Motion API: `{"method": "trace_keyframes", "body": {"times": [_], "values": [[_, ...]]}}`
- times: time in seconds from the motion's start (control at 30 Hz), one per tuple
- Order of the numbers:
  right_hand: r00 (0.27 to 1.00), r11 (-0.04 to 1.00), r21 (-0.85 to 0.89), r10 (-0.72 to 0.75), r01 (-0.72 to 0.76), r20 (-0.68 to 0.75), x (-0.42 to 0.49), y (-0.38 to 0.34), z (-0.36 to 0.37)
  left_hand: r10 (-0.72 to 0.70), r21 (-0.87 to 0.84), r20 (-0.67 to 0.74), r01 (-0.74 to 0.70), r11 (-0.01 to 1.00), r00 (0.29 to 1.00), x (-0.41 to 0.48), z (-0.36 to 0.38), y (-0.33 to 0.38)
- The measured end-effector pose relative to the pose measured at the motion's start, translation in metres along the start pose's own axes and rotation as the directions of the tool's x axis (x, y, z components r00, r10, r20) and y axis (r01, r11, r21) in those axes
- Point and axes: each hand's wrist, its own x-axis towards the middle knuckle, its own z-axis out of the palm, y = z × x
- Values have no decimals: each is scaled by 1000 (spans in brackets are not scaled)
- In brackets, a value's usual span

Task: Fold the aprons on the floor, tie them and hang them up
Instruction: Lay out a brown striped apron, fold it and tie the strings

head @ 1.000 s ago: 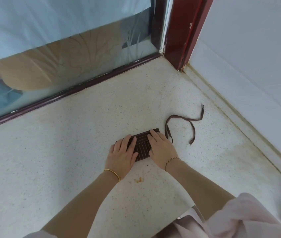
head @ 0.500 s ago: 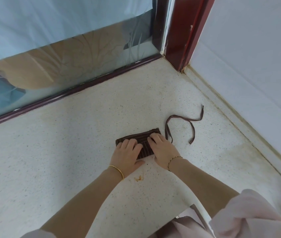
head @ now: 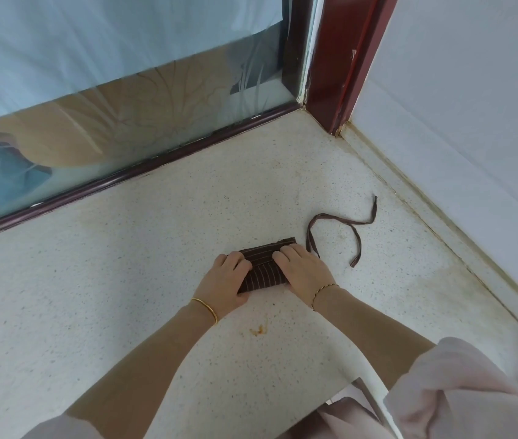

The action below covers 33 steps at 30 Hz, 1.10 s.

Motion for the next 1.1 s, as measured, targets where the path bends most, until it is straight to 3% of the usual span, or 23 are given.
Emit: {"method": "trace_keyframes", "body": {"times": [0.1, 0.2, 0.47, 0.67, 0.9, 1.1], "values": [[1000, 1000, -31, 1, -1, -22, 1, 1, -1, 47, -12, -52, -48, 999, 998, -5, -1, -4], [999, 1000, -13, -3, 2, -37, 4, 8, -3, 5, -36, -63, -7, 999, 998, -6, -2, -9], [972, 997, 78, 2, -21, 237, 16, 13, -39, -213, -237, 143, 243, 941, 966, 2, -23, -15], [937, 984, 161, 12, -73, 348, 29, 19, -51, -304, -265, 207, 353, 897, 930, 11, -27, -19], [881, 984, 110, 76, -143, 467, 58, 16, -59, -363, -319, 231, 423, 848, 903, 11, -26, -16], [846, 955, 29, 247, -295, 472, 75, 1, -57, -438, -477, 250, 503, 720, 864, 15, -22, -17]]}}
